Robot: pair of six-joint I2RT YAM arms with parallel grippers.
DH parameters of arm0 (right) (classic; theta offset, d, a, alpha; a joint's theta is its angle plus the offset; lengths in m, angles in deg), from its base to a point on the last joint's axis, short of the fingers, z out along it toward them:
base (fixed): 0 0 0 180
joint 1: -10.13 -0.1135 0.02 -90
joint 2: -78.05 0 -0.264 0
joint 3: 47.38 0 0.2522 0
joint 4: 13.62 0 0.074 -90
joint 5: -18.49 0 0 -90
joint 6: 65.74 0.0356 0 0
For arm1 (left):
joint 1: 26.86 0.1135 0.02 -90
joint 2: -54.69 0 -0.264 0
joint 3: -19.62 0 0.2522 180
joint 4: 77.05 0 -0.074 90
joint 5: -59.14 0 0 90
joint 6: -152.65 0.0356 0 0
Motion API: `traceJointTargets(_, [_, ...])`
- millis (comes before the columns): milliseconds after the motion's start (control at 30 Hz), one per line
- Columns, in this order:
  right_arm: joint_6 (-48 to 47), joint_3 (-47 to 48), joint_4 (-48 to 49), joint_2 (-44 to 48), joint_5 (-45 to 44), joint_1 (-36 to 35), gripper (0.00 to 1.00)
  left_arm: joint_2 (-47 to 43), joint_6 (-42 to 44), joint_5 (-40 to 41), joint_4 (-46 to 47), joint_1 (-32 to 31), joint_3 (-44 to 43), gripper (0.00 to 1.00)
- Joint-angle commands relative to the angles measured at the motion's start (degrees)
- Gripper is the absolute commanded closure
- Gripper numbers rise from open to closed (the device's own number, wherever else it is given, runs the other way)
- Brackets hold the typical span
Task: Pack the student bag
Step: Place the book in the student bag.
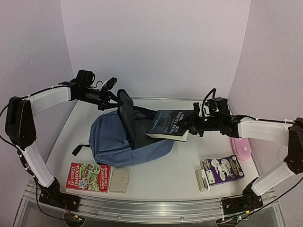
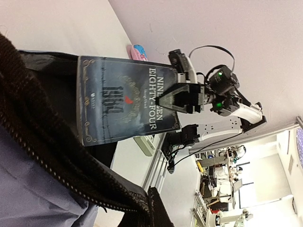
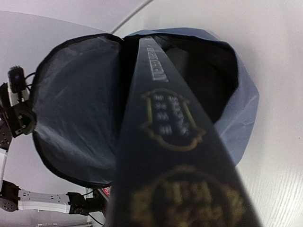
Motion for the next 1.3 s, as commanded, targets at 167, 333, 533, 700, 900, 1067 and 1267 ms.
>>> traceJointTargets(167, [-0.1, 7.3, 11.1, -6.0, 8.7, -1.4, 1.00, -0.2, 3.3, -8.4, -0.1, 0.1, -5.4, 1.00])
traceJointTargets(333, [-0.5, 10.6, 11.9, -10.1, 9.8, -2.0, 1.00, 0.6, 3.6, -10.2, -0.1, 0.1, -5.8, 1.00])
traceJointTargets(533, [-0.4, 15.6, 12.1, -16.5, 10.9, -3.0, 1.00, 0.8, 3.6, -10.8, 0.3, 0.1, -5.5, 1.00])
traceJointTargets(700, [0.7, 19.6, 12.3, -21.5, 11.7, -4.7, 1.00, 1.2, 3.4, -11.4, 1.0, 0.1, -5.5, 1.00])
traceJointTargets(900, [4.0, 23.1, 17.7, -26.0, 16.6, -5.9, 1.00, 1.6, 2.7, -12.0, 2.1, 0.0, -4.9, 1.00])
traceJointTargets(1067, [8.7, 24.6, 26.2, -29.8, 22.0, -5.9, 1.00, 1.4, 2.7, -12.0, 2.3, 0.1, -4.9, 1.00])
traceJointTargets(1267, [7.9, 28.4, 26.1, -38.0, 21.2, -6.1, 1.00, 2.3, 1.8, -12.4, 3.3, 0.1, -4.7, 1.00])
